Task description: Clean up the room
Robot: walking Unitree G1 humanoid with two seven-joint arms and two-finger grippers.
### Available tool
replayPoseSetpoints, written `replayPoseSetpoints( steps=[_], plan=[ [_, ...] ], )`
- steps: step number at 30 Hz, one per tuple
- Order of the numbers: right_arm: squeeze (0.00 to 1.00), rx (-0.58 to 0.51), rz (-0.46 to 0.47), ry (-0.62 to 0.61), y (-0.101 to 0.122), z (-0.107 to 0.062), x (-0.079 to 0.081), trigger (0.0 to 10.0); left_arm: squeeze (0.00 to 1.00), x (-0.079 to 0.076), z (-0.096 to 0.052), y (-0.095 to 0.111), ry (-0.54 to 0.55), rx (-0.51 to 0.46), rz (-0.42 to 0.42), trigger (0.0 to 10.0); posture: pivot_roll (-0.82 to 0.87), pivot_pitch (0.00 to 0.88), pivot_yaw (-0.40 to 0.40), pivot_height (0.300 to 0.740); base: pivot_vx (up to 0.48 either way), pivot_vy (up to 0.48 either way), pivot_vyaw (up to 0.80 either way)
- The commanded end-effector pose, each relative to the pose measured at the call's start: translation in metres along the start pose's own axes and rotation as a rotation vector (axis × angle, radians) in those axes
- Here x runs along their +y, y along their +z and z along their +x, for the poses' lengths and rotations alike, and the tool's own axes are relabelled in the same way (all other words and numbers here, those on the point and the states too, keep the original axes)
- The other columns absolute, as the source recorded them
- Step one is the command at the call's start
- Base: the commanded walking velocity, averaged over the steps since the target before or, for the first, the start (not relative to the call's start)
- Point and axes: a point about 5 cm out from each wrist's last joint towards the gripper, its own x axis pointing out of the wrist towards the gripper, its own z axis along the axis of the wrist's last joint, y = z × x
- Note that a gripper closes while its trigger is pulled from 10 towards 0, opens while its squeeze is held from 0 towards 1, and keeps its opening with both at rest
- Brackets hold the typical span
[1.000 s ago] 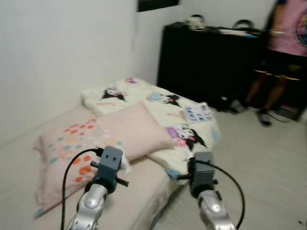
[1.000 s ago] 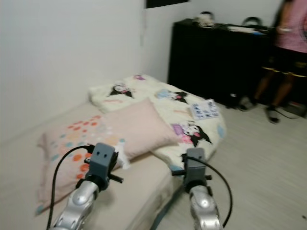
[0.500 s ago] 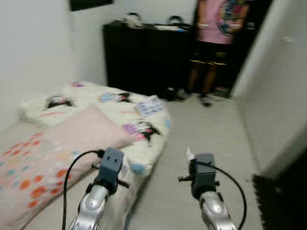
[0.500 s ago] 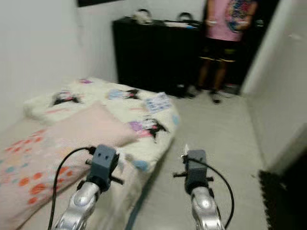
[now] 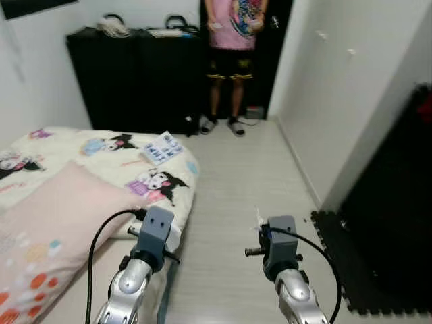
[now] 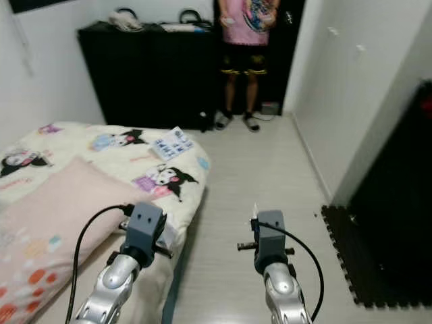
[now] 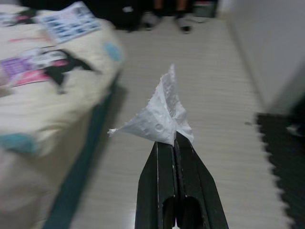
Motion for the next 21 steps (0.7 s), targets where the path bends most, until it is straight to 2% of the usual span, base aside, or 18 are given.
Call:
replayPoseSetpoints(
  steps=[1, 21],
  plan=[
    [0.0, 0.016, 0.012, -0.006, -0.0036, -0.0011, -0.0005, 10.0, 0.0, -0.0037, -0.0004, -0.0004, -0.011, -0.003, 0.008, 10.0, -0.03, 0.041, -0.016, 0.74, 0.0, 0.0, -0.8],
    [0.0, 0.022, 0.017, -0.008, -0.0052, 0.0, 0.0009, 10.0, 0.0, -0.0031, -0.0014, -0.0031, -0.008, 0.006, 0.01, 10.0, -0.02, 0.035, -0.007, 0.74, 0.0, 0.0, -0.8]
  ],
)
